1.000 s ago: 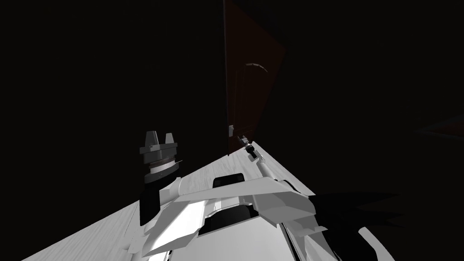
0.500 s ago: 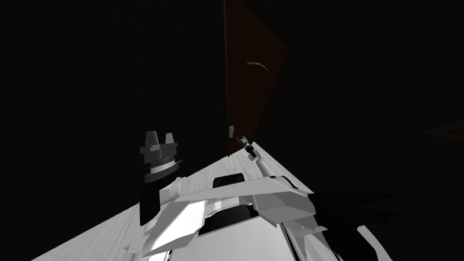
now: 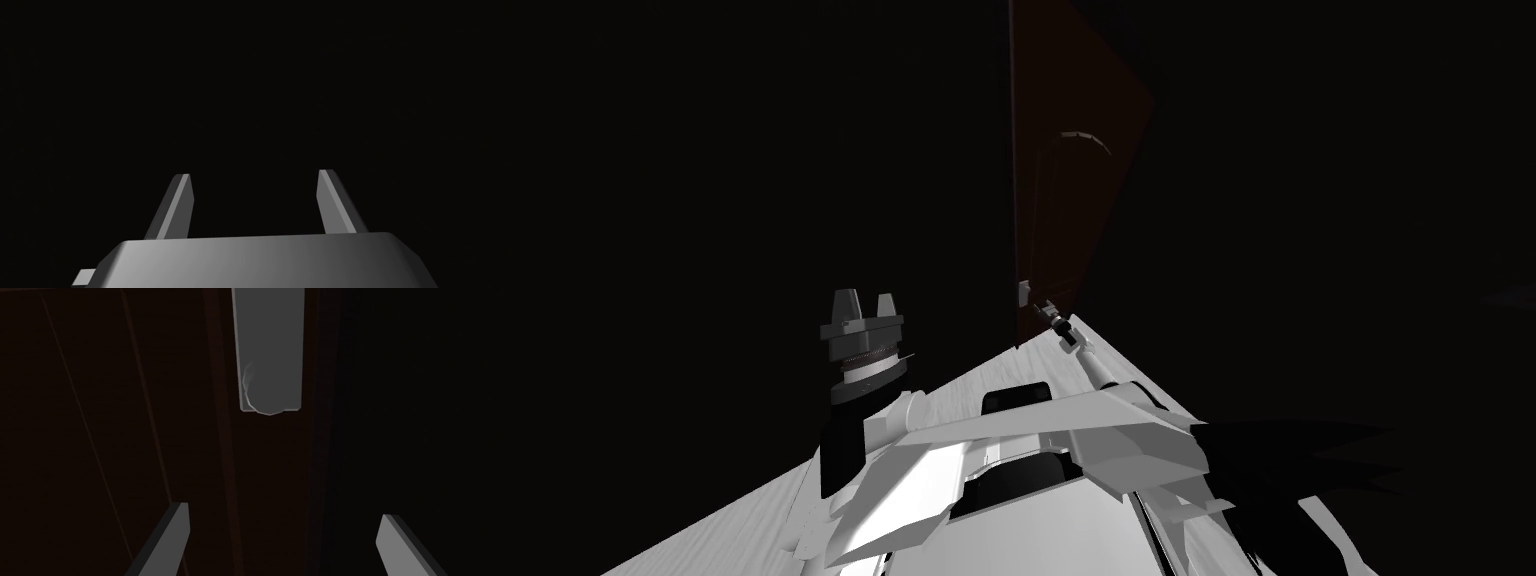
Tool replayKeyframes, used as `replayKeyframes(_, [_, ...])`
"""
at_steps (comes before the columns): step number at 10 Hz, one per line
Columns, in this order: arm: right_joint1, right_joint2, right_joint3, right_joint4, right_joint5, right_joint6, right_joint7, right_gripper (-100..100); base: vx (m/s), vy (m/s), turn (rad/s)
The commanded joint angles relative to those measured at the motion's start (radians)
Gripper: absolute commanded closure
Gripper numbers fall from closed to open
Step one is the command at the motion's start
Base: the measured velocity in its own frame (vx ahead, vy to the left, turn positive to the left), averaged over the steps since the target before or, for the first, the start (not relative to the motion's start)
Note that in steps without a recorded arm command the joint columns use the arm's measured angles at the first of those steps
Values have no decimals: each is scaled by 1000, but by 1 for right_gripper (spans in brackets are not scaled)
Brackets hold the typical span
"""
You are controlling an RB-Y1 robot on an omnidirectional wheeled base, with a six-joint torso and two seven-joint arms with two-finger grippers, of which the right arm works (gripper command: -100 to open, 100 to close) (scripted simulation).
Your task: Pull the door open
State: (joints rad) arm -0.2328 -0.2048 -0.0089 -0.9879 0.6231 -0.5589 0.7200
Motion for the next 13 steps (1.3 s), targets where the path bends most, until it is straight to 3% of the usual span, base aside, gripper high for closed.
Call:
replayKeyframes(1, [-19,-4,-2,37,15,-7,23,-100,77,17,-15])
replayKeyframes(3, [-34,-7,-2,65,27,-11,40,-100,69,16,-11])
replayKeyframes(4, [-29,-6,-3,57,22,-11,33,-100,31,5,-1])
replayKeyframes(13, [-24,-69,-65,112,-11,-59,34,-100,168,85,75])
